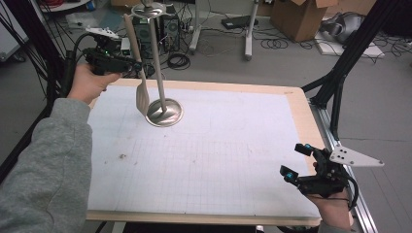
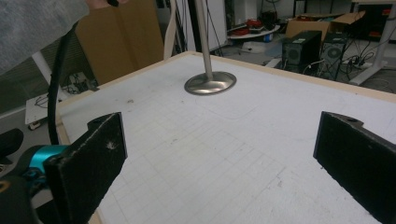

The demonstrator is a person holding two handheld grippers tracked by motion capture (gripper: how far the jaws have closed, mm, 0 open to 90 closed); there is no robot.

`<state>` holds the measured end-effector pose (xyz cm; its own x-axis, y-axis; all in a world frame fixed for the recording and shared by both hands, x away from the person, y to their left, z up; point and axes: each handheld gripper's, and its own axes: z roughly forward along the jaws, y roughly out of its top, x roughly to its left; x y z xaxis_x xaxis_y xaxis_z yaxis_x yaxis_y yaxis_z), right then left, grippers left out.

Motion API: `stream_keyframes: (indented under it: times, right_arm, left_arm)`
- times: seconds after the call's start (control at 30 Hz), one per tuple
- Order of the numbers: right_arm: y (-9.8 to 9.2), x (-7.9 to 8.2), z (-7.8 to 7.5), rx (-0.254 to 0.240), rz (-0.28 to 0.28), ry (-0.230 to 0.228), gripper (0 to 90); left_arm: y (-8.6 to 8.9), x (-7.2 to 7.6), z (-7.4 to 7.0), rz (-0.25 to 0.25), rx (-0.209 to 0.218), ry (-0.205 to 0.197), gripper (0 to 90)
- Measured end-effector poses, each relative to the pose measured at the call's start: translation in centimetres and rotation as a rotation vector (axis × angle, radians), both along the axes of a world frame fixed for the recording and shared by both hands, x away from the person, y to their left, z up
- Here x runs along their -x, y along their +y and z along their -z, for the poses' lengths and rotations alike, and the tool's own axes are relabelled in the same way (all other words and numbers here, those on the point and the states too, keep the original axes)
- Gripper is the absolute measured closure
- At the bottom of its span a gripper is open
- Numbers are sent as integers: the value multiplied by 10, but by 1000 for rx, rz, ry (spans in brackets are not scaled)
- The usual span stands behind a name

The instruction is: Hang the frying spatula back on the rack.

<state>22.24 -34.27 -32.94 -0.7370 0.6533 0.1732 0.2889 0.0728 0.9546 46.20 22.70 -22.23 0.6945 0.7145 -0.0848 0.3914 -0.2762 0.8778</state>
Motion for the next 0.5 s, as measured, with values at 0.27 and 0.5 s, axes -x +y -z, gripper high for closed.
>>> stream_keyframes:
  times: [0.27, 0.5]
  right_arm:
    - [3, -2, 1, 4, -11, 5, 14]
    - [6, -3, 1, 7, -15, 0, 13]
  left_arm:
    - [8, 8, 10, -19, 27, -45, 416]
    - [19, 25, 15, -7, 30, -95, 343]
